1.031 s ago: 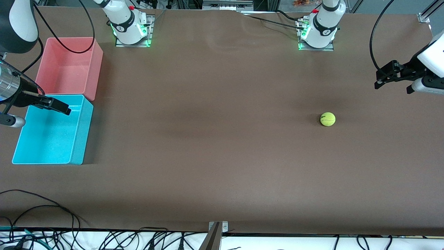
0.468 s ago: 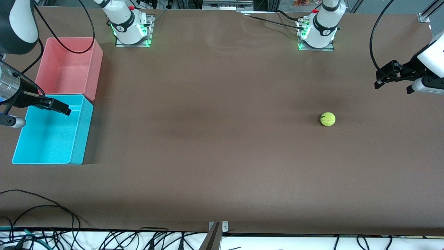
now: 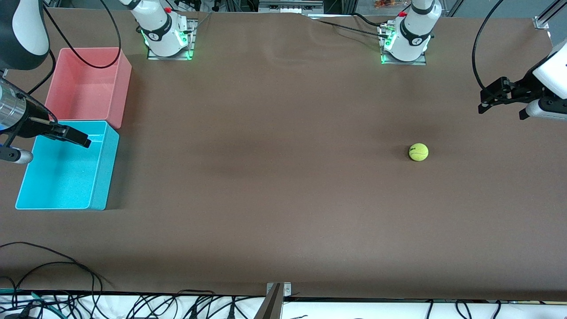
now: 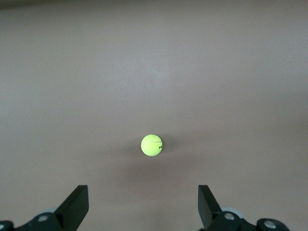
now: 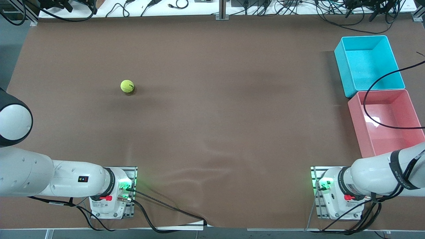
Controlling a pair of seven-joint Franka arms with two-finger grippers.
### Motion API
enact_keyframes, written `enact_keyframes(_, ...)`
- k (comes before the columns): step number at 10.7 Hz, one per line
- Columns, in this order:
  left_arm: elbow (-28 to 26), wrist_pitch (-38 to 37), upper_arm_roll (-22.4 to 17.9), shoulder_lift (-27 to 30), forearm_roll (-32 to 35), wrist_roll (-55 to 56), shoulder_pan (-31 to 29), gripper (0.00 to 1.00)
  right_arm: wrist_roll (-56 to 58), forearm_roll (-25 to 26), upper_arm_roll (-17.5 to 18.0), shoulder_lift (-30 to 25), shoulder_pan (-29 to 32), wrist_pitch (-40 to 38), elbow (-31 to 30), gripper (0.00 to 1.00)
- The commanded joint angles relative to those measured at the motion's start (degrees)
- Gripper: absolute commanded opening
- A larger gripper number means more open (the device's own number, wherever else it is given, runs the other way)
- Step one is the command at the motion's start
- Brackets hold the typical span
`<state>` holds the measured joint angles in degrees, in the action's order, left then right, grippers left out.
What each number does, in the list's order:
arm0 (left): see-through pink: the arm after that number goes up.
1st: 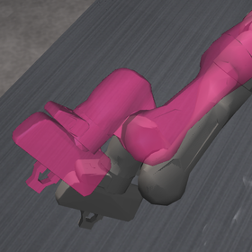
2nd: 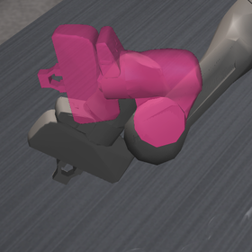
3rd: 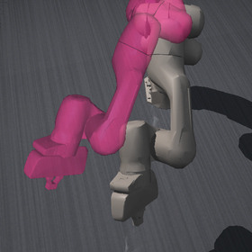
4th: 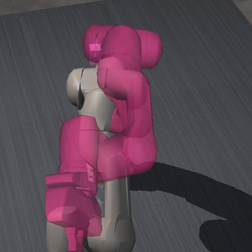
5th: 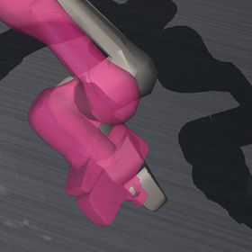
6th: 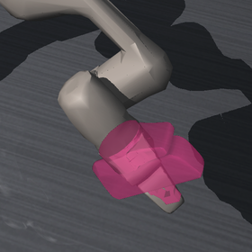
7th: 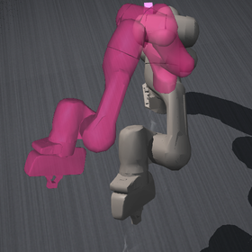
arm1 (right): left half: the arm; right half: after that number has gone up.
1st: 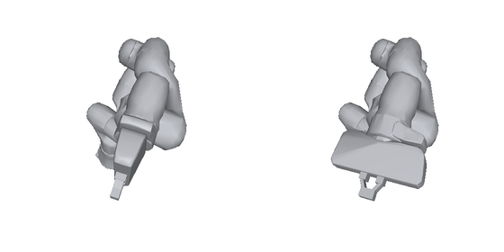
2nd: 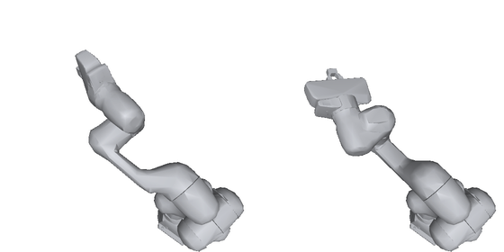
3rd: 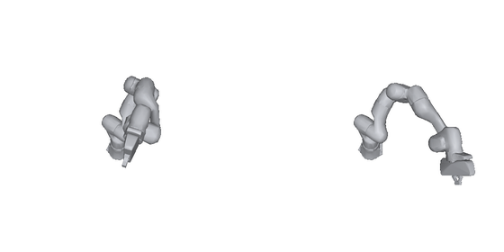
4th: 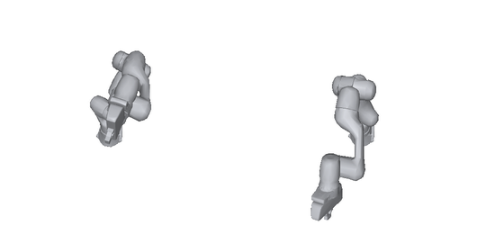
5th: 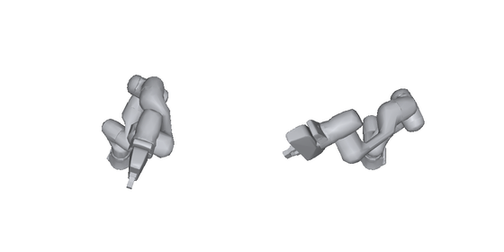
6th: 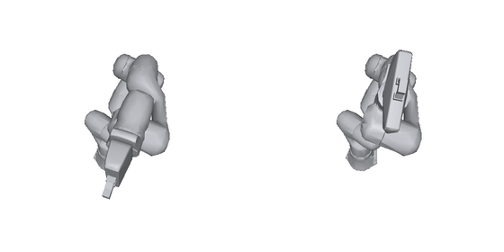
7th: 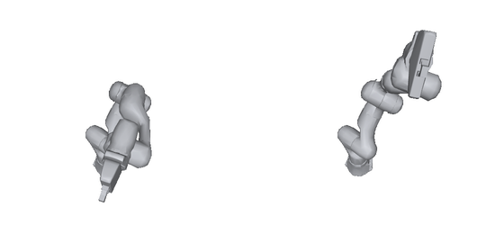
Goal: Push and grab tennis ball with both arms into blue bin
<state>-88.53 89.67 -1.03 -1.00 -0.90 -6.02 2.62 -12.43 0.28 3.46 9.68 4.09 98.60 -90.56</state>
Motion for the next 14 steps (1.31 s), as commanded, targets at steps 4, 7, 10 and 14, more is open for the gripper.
enact_keyframes(4,1.6,-3.3,-0.1,-0.8,1.0,0.4,-0.3,1.00,0.8,-1.1,0.1,0.8,0.3,-0.3,1.8,1.00)
enact_keyframes(7,1.6,-6.3,-0.3,-0.8,1.1,0.4,-0.7,1.00,0.8,-1.0,0.1,0.8,0.3,-0.2,1.8,1.00)
enact_keyframes(10,2.0,-6.3,-0.4,-1.7,1.3,0.2,-0.7,1.00,0.8,-1.1,0.1,0.8,0.3,-0.3,1.8,1.00)
enact_keyframes(14,0.8,-5.3,-0.4,-4.2,2.1,0.2,-1.2,1.00,0.8,-1.1,0.1,1.2,0.4,-0.2,1.8,1.00)
